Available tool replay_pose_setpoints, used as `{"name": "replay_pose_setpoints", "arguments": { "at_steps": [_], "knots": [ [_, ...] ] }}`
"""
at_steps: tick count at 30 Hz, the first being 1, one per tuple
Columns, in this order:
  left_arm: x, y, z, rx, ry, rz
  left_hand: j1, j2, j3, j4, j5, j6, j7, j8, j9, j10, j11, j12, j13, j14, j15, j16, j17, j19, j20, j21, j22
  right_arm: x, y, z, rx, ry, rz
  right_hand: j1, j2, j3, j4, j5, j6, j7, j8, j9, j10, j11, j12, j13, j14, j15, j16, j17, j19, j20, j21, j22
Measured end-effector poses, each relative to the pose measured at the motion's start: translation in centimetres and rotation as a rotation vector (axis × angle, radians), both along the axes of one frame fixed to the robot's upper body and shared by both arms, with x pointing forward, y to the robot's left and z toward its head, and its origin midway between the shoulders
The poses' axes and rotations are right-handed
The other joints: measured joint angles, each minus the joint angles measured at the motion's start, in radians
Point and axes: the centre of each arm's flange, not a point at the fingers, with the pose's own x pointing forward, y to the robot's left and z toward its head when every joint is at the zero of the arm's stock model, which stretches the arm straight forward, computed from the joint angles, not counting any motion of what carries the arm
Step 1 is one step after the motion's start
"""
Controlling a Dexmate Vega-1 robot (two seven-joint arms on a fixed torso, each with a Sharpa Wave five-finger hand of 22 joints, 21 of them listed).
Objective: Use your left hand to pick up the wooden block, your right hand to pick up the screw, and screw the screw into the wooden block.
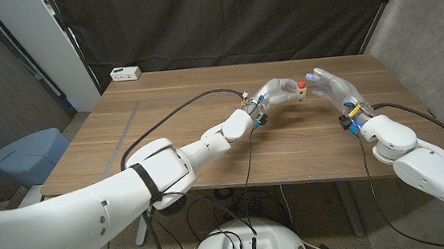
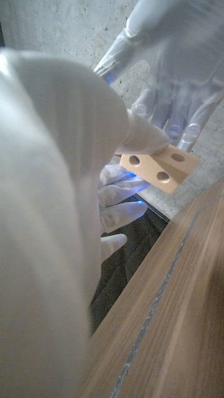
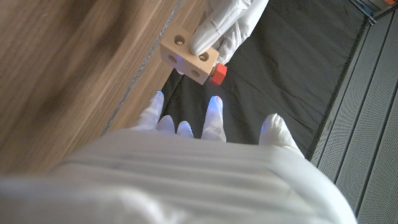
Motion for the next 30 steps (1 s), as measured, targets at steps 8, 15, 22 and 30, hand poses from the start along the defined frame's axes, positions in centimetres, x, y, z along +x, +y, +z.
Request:
{"name": "replay_pose_setpoints", "arguments": {
  "at_steps": [8, 15, 22, 30],
  "knots": [
    [0.2, 0.0, 0.3, 0.0, -0.003, 0.013, 0.0, 0.0, 0.0, 0.0, 0.001, 0.0, 0.0, 0.0, 0.0, 0.0, 0.0, 0.0, 0.0, 0.0, 0.0, 0.0, 0.0, 0.0, 0.0, 0.0, 0.0, 0.6, 0.0, 0.2, 0.001, 0.005, 0.005, -0.004, -0.004, 0.0, 0.0, 0.0, -0.003, 0.003, 0.0, 0.0, 0.0, 0.0, 0.0, -0.003, 0.0, 0.0, 0.0, 0.0, 0.0, 0.0, 0.0, 0.0],
    [0.2, 0.0, 0.5, 0.0, -0.008, 0.017, 0.0, 0.0, 0.0, 0.0, 0.0, 0.0, 0.0, 0.0, 0.0, 0.0, 0.0, 0.0, 0.0, 0.0, 0.0, 0.0, 0.0, 0.0, 0.0, 0.0, 0.0, 1.0, 0.0, 0.5, -0.006, 0.007, 0.01, -0.009, 0.002, -0.003, 0.003, 0.0, -0.003, 0.003, 0.001, 0.0, -0.005, 0.005, 0.0, -0.003, 0.0, 0.0, 0.0, 0.0, 0.0, 0.0, 0.0, 0.0],
    [0.1, 0.0, 0.5, 0.002, -0.012, 0.019, 0.0, 0.0, 0.0, 0.0, 0.0, 0.0, 0.0, -0.001, 0.001, 0.0, 0.0, 0.0, 0.0, 0.0, 0.0, 0.0, 0.0, 0.0, 0.0, 0.0, 0.0, 1.4, 0.1, 0.6, -0.008, 0.011, 0.015, -0.009, 0.002, -0.003, 0.003, 0.0, -0.003, 0.003, 0.004, 0.0, -0.005, 0.005, 0.0, -0.002, 0.0, 0.0, 0.0, 0.0, 0.0, 0.0, 0.0, 0.0],
    [0.0, -0.1, 0.5, 0.004, -0.017, 0.013, 0.0, 0.0, 0.0, 0.0, -0.001, 0.0, 0.0, -0.004, 0.0, -0.002, -0.002, 0.0, 0.0, 0.0, 0.0, 0.0, 0.003, 0.0, 0.0, 0.0, 0.0, 1.5, 0.2, 0.5, -0.008, 0.016, 0.019, -0.009, 0.002, -0.003, 0.003, 0.0, 0.019, 0.015, 0.019, 0.0, -0.005, 0.005, 0.004, -0.002, 0.0, 0.0, 0.0, 0.0, 0.0, 0.0, 0.002, 0.0]
  ]
}}
